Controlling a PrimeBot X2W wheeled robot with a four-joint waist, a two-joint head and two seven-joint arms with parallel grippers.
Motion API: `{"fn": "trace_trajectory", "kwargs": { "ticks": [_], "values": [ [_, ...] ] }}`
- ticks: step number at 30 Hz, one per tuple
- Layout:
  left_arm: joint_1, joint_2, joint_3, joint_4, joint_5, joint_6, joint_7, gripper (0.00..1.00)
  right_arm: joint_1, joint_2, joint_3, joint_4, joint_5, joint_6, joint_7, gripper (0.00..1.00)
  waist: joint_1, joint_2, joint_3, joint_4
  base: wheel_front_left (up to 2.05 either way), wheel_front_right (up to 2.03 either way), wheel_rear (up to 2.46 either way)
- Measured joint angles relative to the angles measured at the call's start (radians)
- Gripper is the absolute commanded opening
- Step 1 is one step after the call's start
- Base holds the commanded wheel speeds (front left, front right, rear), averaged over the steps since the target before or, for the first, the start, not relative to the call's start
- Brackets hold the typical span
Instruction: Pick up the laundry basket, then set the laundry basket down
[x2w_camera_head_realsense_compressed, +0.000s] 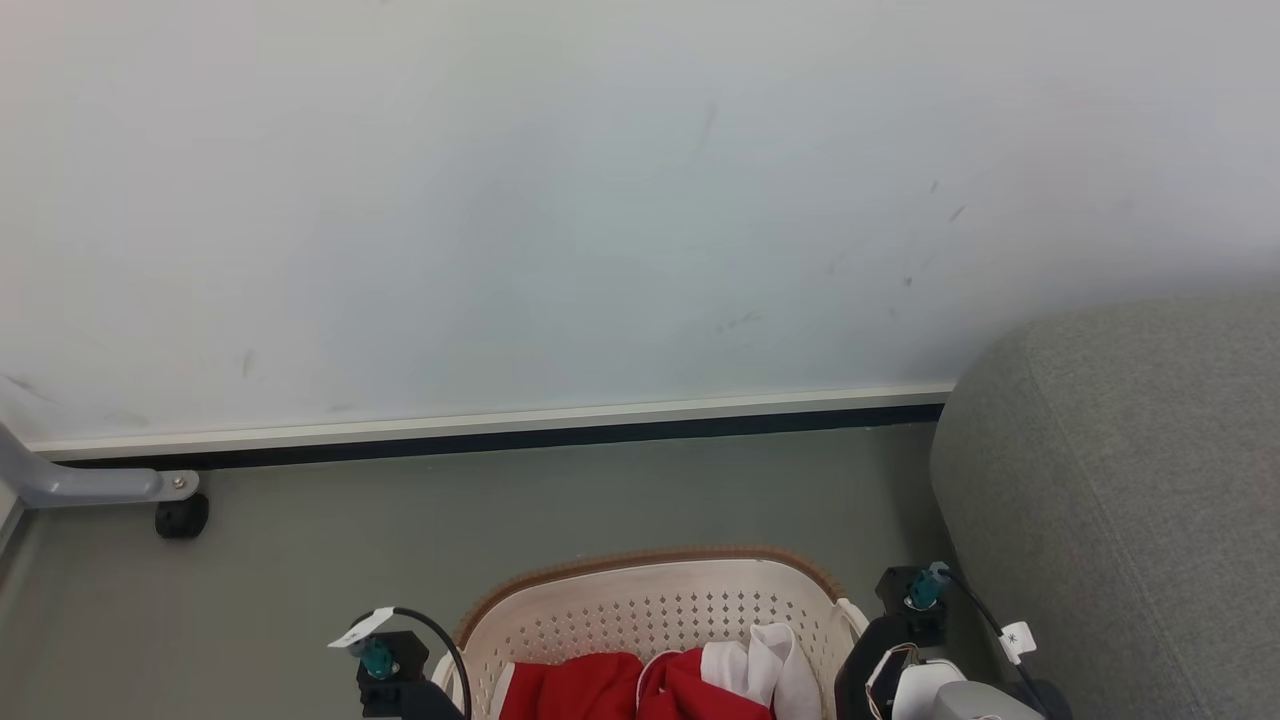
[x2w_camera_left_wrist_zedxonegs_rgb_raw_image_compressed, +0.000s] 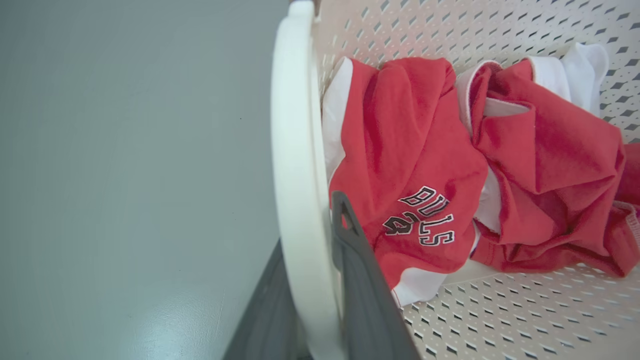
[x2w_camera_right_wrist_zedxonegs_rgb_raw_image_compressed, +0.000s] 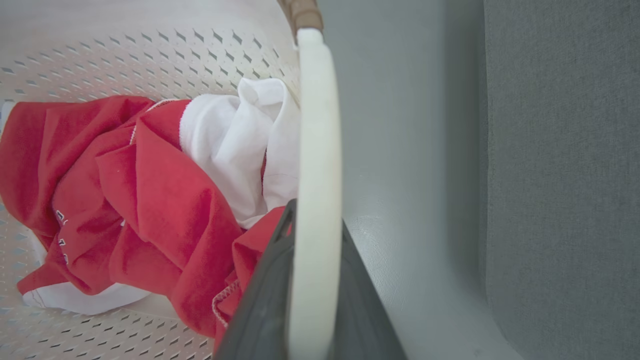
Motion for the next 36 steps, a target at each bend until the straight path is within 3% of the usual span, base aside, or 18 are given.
{"fn": "trace_trajectory", "kwargs": {
  "ticks": [36],
  "values": [
    [-0.002, 0.0, -0.009, 0.001, -0.006, 0.004, -0.027, 0.0, -0.007, -0.002, 0.036, 0.001, 0.042, -0.004, -0.035, 0.0, 0.0001, 0.0, 0.065, 0.001, 0.0, 0.0, 0.0]
  ]
}}
